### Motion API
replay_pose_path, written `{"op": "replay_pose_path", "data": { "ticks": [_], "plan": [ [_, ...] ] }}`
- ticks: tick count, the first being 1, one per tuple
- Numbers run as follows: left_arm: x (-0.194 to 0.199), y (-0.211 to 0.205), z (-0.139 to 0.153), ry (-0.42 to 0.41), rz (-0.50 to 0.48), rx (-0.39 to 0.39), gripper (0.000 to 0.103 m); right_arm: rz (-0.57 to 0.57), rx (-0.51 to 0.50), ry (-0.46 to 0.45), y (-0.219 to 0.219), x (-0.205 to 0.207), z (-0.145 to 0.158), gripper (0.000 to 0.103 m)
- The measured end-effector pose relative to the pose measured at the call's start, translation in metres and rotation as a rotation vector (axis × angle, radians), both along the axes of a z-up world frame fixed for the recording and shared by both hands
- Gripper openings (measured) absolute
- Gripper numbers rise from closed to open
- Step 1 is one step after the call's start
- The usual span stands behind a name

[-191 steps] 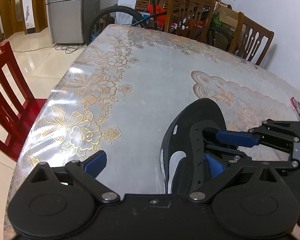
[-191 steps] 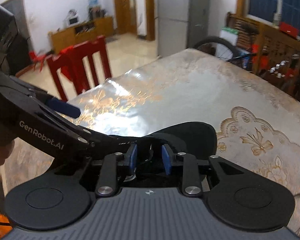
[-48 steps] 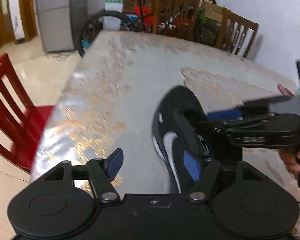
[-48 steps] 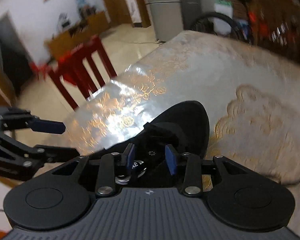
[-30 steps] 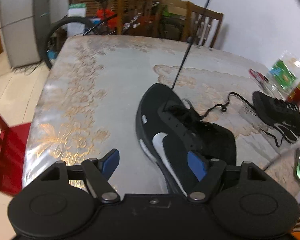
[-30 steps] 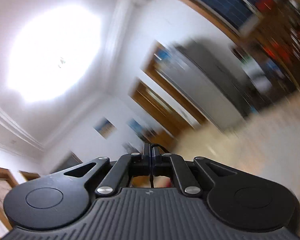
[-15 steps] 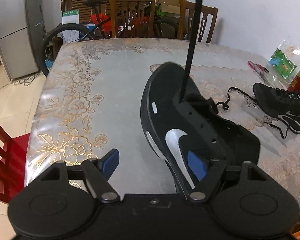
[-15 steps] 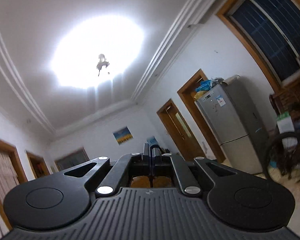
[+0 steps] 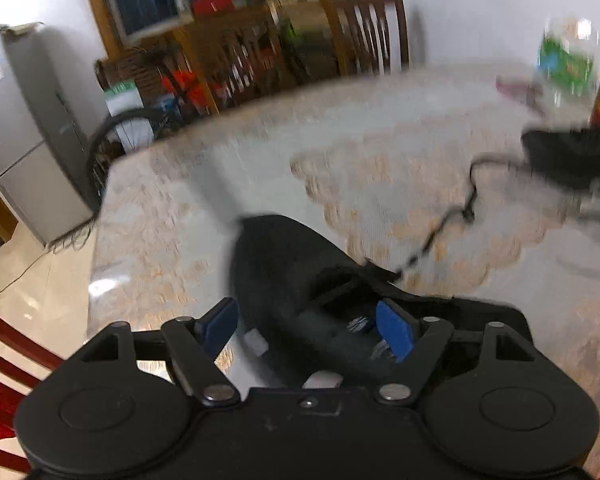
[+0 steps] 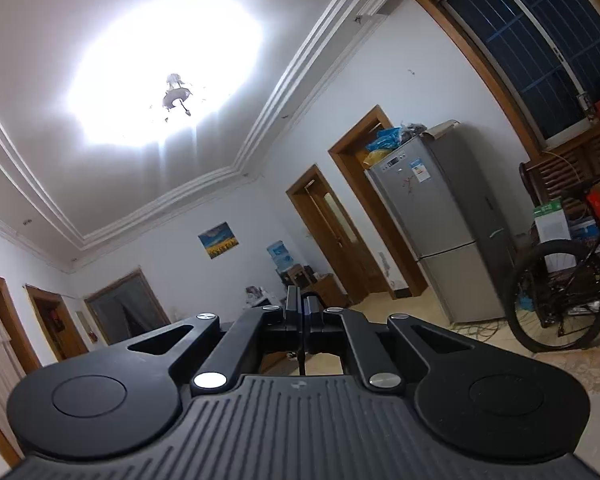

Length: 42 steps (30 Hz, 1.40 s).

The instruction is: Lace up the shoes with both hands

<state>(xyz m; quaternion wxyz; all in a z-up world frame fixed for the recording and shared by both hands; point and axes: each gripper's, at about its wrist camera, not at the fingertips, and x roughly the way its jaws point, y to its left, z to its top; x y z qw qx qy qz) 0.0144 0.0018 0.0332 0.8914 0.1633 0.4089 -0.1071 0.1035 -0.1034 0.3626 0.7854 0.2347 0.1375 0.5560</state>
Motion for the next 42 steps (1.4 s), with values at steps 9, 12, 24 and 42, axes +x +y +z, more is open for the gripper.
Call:
{"op": "replay_pose_path", "data": {
  "ticks": [9,12,24,42],
  "plan": [
    [-0.01,-0.014,-0.017,-0.059,-0.028,0.129,0.089,0.009,-0.014,-0.004,0.018,-0.003,0.013,0.002],
    [-0.011,-0.013,-0.02,-0.052,-0.02,0.131,0.089,0.002,0.006,0.034,0.022,0.008,0.01,0.002],
    [-0.011,0.028,-0.022,0.032,0.151,-0.071,0.078,-0.085,-0.478,-0.036,0.107,0.044,-0.033,0.034],
    [-0.066,0.028,0.031,-0.01,0.22,-0.173,0.081,-0.27,-0.796,0.432,-0.098,-0.027,-0.375,0.053]
  ]
}}
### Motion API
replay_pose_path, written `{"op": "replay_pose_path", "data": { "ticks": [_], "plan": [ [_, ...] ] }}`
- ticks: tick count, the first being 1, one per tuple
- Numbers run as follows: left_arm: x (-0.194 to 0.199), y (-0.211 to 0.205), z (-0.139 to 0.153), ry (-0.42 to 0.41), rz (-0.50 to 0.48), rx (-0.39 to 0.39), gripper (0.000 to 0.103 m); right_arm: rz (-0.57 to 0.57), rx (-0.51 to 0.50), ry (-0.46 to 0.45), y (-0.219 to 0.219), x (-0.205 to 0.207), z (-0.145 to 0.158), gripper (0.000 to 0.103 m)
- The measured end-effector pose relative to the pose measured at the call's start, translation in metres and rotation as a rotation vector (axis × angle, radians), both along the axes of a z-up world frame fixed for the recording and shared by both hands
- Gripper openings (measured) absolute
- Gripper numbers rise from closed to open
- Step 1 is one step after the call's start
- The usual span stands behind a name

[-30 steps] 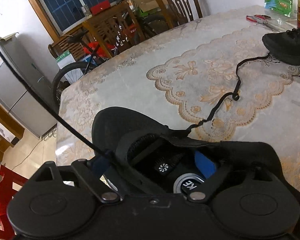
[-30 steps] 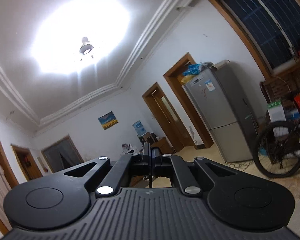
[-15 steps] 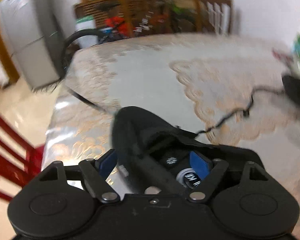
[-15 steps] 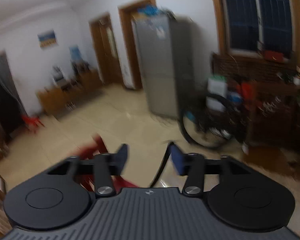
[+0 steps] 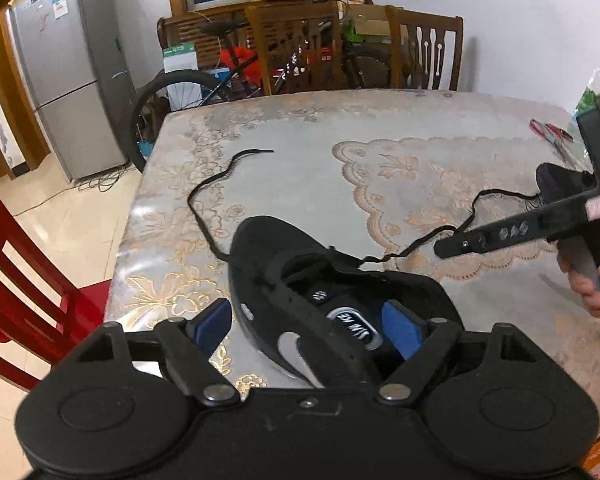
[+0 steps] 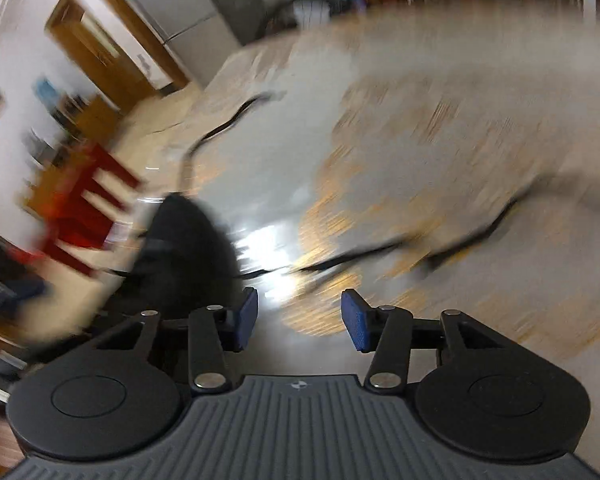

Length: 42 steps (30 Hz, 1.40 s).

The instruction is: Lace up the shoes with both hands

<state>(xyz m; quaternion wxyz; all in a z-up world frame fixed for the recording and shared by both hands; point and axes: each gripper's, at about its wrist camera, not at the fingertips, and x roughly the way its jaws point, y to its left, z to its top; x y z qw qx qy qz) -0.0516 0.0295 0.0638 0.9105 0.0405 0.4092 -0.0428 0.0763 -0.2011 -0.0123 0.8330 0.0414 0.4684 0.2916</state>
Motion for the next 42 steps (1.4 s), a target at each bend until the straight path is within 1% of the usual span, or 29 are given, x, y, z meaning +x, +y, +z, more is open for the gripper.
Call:
{"op": "replay_pose_path", "data": {
  "ticks": [1,2,4,5,7,8,10,12,13,14,15,16,17,19,21,22,23,24,25,26,27,29,32,34,35,37,38,40,42],
  "plan": [
    [-0.001,-0.002,-0.002,0.003,-0.002,-0.01,0.081,0.035,-0.059,-0.072,0.003,-0.003,0.0,0.054],
    [-0.003,-0.004,-0.002,0.003,-0.005,-0.022,0.08,0.087,-0.085,-0.095,0.006,-0.002,-0.002,0.054],
    [-0.01,-0.008,0.0,-0.009,-0.008,-0.048,0.08,0.152,-0.087,-0.073,0.012,0.006,-0.006,0.053],
    [-0.015,-0.011,0.004,-0.031,-0.009,-0.052,0.08,0.174,-0.089,-0.073,0.017,0.008,-0.009,0.053],
    [-0.03,-0.016,0.014,-0.084,-0.016,-0.034,0.08,0.252,-0.113,-0.106,0.029,0.012,-0.013,0.053],
    [-0.036,-0.018,0.017,-0.096,-0.015,-0.014,0.081,0.291,-0.133,-0.13,0.037,0.012,-0.015,0.053],
    [-0.041,-0.02,0.016,-0.098,0.009,0.025,0.081,0.34,-0.159,-0.186,0.056,0.009,-0.02,0.053],
    [-0.043,-0.019,0.012,-0.08,0.05,0.032,0.081,0.381,-0.176,-0.199,0.07,0.013,-0.02,0.053],
    [-0.044,-0.017,0.011,-0.073,0.078,0.026,0.081,0.408,-0.201,-0.192,0.077,0.013,-0.023,0.047],
    [-0.046,-0.015,0.01,-0.075,0.105,0.02,0.081,0.435,-0.227,-0.184,0.083,0.013,-0.027,0.019],
    [-0.048,-0.012,0.01,-0.076,0.13,0.016,0.081,0.447,-0.203,-0.154,0.082,0.017,-0.02,0.003],
    [-0.049,-0.008,0.011,-0.077,0.152,0.016,0.081,0.458,-0.175,-0.121,0.08,0.021,-0.013,0.002],
    [-0.051,-0.004,0.011,-0.078,0.174,0.016,0.081,0.436,-0.079,-0.077,0.069,0.028,-0.001,0.002],
    [-0.053,0.004,0.01,-0.071,0.217,0.018,0.081,0.363,0.153,-0.012,0.042,0.036,0.03,0.002],
    [-0.054,0.01,0.007,-0.057,0.246,0.028,0.081,0.233,0.353,-0.001,0.014,0.05,0.063,0.003],
    [-0.054,0.011,0.005,-0.05,0.251,0.044,0.081,0.14,0.391,0.019,0.003,0.061,0.072,0.003],
    [-0.054,0.011,0.003,-0.04,0.251,0.069,0.081,0.044,0.423,0.04,-0.006,0.073,0.079,0.004],
    [-0.053,0.01,0.0,-0.029,0.251,0.1,0.081,-0.09,0.427,0.013,-0.017,0.083,0.081,0.008],
    [-0.053,0.009,-0.002,-0.022,0.251,0.125,0.081,-0.175,0.384,-0.042,-0.023,0.09,0.083,0.015],
    [-0.054,0.008,-0.003,-0.018,0.249,0.132,0.081,-0.22,0.282,-0.083,-0.024,0.096,0.083,0.042],
    [-0.055,0.008,-0.003,-0.015,0.246,0.131,0.081,-0.246,0.192,-0.09,-0.024,0.099,0.083,0.048],
    [-0.055,0.009,-0.006,-0.008,0.259,0.147,0.081,-0.219,0.137,-0.089,-0.026,0.089,0.079,0.046],
    [-0.056,0.015,-0.017,0.02,0.292,0.231,0.081,-0.05,0.142,-0.03,-0.024,0.058,0.067,0.046],
    [-0.057,0.018,-0.023,0.034,0.295,0.298,0.081,0.05,0.174,0.031,-0.018,0.032,0.057,0.046],
    [-0.058,0.019,-0.024,0.036,0.294,0.317,0.081,0.104,0.196,0.058,-0.013,0.017,0.053,0.045],
    [-0.059,0.023,-0.025,0.032,0.293,0.352,0.081,0.182,0.271,0.081,-0.01,-0.005,0.055,0.045],
    [-0.059,0.024,-0.025,0.026,0.294,0.369,0.081,0.19,0.32,0.082,-0.013,-0.014,0.062,0.045],
    [-0.058,0.03,-0.029,0.022,0.302,0.389,0.081,0.138,0.411,0.085,-0.032,-0.017,0.082,0.045],
    [-0.054,0.041,-0.035,0.029,0.327,0.397,0.081,0.082,0.454,0.038,-0.063,-0.02,0.11,0.045]
  ]
}}
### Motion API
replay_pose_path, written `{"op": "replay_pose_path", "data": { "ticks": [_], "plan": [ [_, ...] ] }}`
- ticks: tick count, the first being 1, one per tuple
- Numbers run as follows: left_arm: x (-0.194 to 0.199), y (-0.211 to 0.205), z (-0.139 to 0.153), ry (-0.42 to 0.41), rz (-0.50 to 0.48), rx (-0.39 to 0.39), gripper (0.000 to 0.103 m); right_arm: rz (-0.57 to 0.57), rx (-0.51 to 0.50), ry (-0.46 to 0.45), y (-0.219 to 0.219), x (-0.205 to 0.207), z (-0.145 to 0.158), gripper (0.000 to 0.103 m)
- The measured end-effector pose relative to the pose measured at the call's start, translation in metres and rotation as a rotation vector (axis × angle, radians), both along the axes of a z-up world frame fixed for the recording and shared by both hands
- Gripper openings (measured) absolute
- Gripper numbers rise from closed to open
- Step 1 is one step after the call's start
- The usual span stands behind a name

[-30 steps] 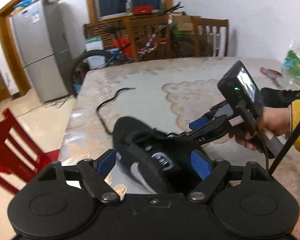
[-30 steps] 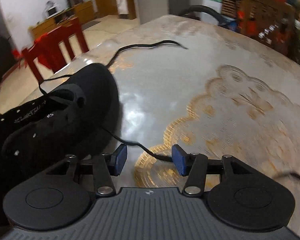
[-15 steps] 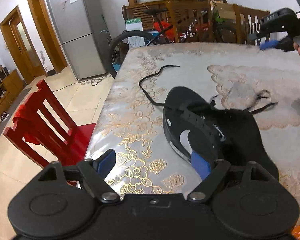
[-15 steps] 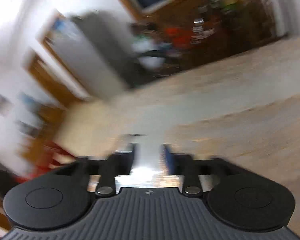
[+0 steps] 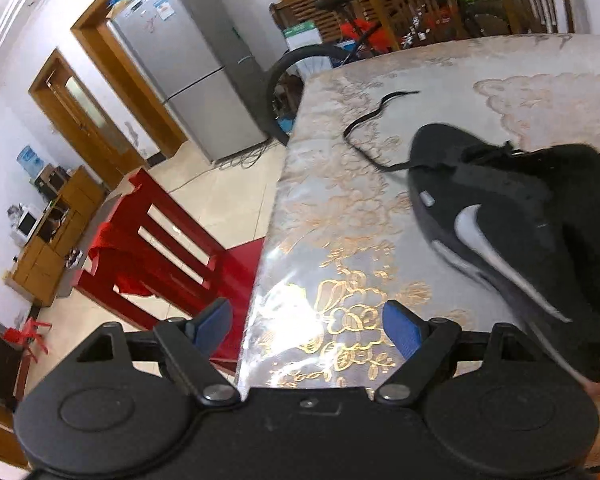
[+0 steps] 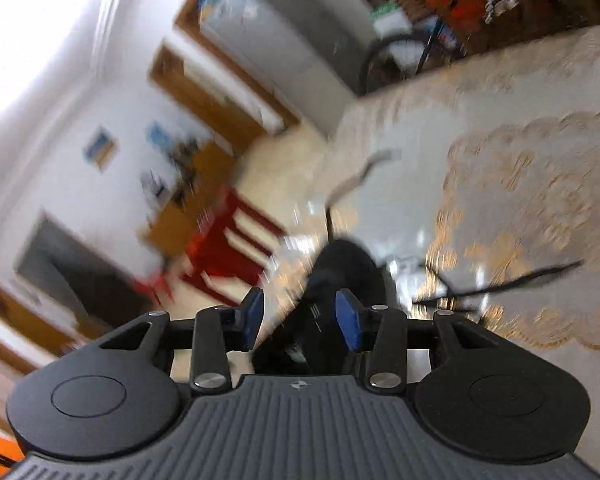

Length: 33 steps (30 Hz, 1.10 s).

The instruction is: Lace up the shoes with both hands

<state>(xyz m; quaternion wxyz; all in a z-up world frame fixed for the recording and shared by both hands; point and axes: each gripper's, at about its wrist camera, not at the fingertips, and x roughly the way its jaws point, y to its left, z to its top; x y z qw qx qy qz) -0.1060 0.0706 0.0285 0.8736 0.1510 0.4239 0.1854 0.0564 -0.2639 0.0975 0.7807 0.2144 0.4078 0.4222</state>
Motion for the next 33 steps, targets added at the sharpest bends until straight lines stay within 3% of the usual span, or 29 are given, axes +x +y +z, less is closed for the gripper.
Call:
{"op": "replay_pose_path", "data": {
  "ticks": [2,5,9,11,12,15,17,20,22,23,25,28,32,33],
  "plan": [
    [0.004,0.012,-0.007,0.005,0.029,0.009,0.081,-0.066,0.041,-0.033,-0.031,-0.003,0.028,0.045],
    [0.01,0.027,-0.014,0.009,0.059,0.022,0.081,-0.179,-0.036,-0.147,-0.081,-0.016,0.08,0.048],
    [0.015,0.027,0.001,-0.039,-0.017,-0.133,0.081,-0.239,-0.466,-0.274,-0.076,-0.039,0.089,0.057],
    [0.02,0.016,0.01,-0.061,-0.079,-0.204,0.082,-0.242,-0.687,-0.314,-0.052,-0.046,0.057,0.058],
    [0.023,0.01,0.013,-0.064,-0.107,-0.241,0.082,-0.225,-0.735,-0.315,-0.042,-0.047,0.037,0.057],
    [0.031,-0.008,0.021,-0.071,-0.167,-0.319,0.082,-0.184,-0.749,-0.287,-0.018,-0.044,-0.025,0.055],
    [0.035,-0.018,0.024,-0.072,-0.179,-0.317,0.082,-0.192,-0.718,-0.199,-0.007,-0.033,-0.053,0.05],
    [0.038,-0.026,0.024,-0.07,-0.161,-0.265,0.082,-0.379,-0.527,0.021,-0.005,-0.007,-0.075,0.049],
    [0.038,-0.023,0.025,-0.064,-0.131,-0.29,0.082,-0.504,-0.368,0.127,-0.002,0.005,-0.086,0.049],
    [0.038,-0.022,0.025,-0.061,-0.117,-0.302,0.082,-0.545,-0.335,0.152,0.004,0.012,-0.09,0.049],
    [0.039,-0.019,0.025,-0.056,-0.088,-0.327,0.082,-0.579,-0.359,0.148,0.021,0.025,-0.092,0.049],
    [0.036,-0.02,0.026,-0.055,-0.064,-0.336,0.082,-0.569,-0.479,0.109,0.054,0.044,-0.097,0.05],
    [0.032,-0.023,0.029,-0.066,-0.047,-0.322,0.082,-0.586,-0.568,0.16,0.069,0.056,-0.115,0.051],
    [0.032,-0.023,0.03,-0.075,-0.039,-0.318,0.082,-0.596,-0.576,0.13,0.072,0.057,-0.117,0.053]
  ]
}}
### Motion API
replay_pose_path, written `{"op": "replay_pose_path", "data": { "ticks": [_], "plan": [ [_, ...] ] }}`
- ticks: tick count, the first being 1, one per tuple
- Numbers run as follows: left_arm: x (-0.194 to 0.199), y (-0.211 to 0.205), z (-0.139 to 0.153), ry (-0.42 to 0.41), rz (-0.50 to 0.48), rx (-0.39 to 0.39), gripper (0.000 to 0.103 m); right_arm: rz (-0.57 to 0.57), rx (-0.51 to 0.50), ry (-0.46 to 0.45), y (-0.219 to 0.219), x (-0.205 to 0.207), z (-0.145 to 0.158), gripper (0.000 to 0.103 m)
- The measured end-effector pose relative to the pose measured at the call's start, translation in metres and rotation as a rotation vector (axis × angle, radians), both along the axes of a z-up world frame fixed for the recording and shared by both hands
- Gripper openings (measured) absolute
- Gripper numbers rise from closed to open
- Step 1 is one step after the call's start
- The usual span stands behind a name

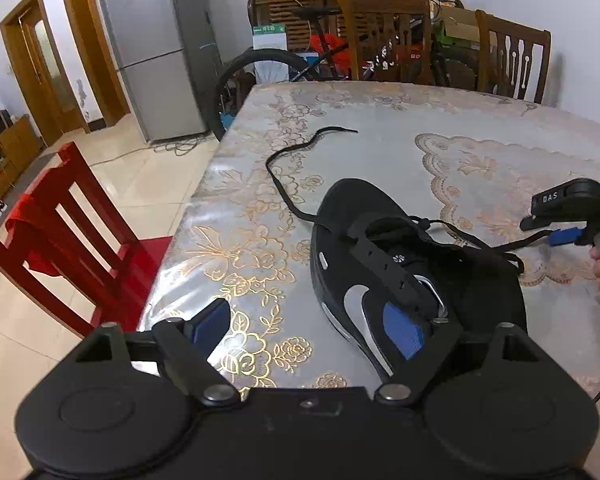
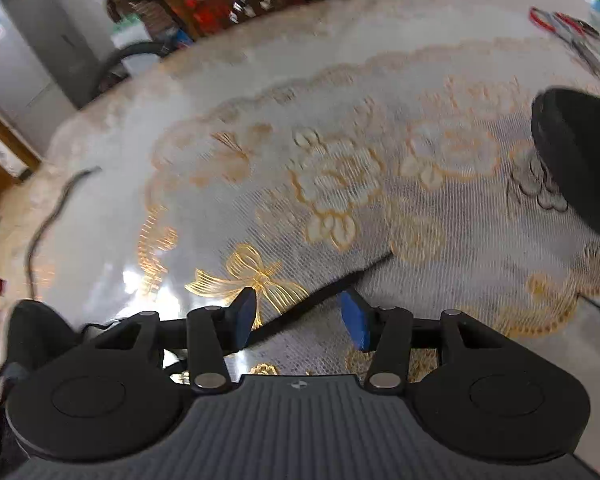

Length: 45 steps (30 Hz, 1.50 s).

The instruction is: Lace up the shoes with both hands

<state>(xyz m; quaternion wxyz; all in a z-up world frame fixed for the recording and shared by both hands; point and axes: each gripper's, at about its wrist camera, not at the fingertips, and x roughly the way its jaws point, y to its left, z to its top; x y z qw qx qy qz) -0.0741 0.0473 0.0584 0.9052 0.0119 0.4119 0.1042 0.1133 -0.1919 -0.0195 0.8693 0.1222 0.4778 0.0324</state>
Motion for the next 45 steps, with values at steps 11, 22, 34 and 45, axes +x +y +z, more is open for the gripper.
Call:
{"op": "replay_pose_path", "data": {
  "ticks": [11,22,34,45],
  "plan": [
    [-0.007,-0.019,0.012,-0.079,-0.076,-0.007,0.082,0.651,0.042,-0.399,0.021,-0.031,0.057,0.002],
    [0.005,-0.04,-0.02,0.028,-0.01,0.163,0.095,1.393,-0.061,-0.327,0.126,-0.054,0.065,0.003],
    [-0.01,-0.008,-0.015,0.051,-0.04,0.166,0.096,1.309,0.099,-0.315,0.117,-0.111,0.075,0.003],
    [-0.013,-0.003,-0.015,0.031,-0.088,0.127,0.095,1.426,-0.41,-0.452,0.125,-0.09,0.06,0.018]
  ]
}}
